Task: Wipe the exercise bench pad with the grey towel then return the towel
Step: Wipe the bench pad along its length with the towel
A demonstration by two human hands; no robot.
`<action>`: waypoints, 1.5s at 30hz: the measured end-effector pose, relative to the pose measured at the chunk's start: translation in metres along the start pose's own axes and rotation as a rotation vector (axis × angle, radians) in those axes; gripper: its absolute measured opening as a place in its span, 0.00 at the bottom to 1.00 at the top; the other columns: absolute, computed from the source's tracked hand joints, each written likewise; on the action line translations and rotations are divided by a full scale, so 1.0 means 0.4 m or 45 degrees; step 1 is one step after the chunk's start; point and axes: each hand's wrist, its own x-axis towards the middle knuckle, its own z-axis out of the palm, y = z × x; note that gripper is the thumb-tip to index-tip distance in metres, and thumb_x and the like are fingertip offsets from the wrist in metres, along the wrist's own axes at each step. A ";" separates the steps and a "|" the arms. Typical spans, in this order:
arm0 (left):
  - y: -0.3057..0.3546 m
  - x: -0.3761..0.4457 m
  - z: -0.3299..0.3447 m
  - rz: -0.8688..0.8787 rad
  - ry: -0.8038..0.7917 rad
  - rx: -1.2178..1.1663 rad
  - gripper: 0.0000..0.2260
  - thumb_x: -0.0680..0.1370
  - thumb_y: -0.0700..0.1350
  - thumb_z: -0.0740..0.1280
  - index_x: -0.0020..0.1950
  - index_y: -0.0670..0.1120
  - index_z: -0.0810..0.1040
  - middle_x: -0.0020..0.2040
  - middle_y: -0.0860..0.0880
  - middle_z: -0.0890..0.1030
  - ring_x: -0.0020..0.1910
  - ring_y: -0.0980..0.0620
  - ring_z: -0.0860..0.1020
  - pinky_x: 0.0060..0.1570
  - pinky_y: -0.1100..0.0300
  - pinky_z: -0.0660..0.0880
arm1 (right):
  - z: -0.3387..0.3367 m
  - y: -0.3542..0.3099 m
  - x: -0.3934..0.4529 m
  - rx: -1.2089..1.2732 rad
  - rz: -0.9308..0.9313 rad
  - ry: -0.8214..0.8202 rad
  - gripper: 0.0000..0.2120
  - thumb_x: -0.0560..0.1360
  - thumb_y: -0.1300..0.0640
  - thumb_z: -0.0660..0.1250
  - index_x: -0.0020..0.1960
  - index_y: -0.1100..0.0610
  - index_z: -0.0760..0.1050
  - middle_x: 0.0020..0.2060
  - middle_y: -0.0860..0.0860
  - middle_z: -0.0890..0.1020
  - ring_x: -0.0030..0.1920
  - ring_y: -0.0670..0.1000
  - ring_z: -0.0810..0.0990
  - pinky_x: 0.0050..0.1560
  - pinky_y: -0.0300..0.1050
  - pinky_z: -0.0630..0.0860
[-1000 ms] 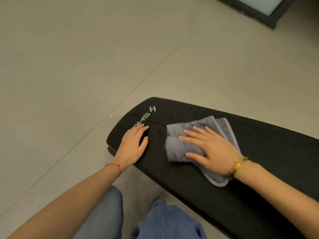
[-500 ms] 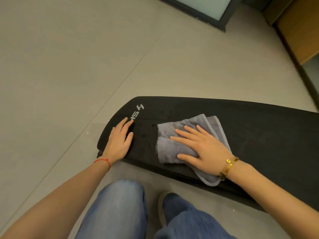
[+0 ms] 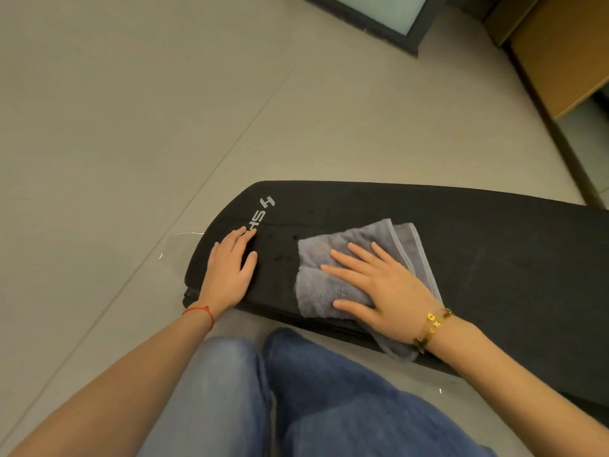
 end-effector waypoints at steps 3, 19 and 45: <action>0.003 -0.001 0.001 0.002 0.016 -0.002 0.21 0.82 0.48 0.57 0.76 0.51 0.65 0.76 0.50 0.64 0.77 0.52 0.59 0.77 0.46 0.51 | -0.024 0.060 -0.019 0.040 0.043 -0.002 0.31 0.75 0.30 0.43 0.75 0.38 0.54 0.76 0.40 0.55 0.77 0.45 0.48 0.76 0.46 0.40; 0.002 -0.003 0.002 -0.026 0.004 0.000 0.21 0.83 0.49 0.56 0.77 0.52 0.63 0.77 0.52 0.63 0.77 0.53 0.58 0.78 0.48 0.50 | -0.013 0.039 -0.021 0.039 -0.016 -0.027 0.29 0.76 0.30 0.46 0.75 0.37 0.53 0.76 0.39 0.52 0.77 0.44 0.46 0.76 0.46 0.40; 0.000 -0.004 0.005 -0.012 -0.006 -0.001 0.21 0.83 0.51 0.54 0.77 0.53 0.62 0.77 0.53 0.62 0.78 0.54 0.56 0.78 0.51 0.46 | 0.008 0.161 0.345 -0.045 0.322 -0.032 0.32 0.75 0.32 0.46 0.76 0.43 0.56 0.77 0.48 0.57 0.78 0.54 0.51 0.76 0.56 0.43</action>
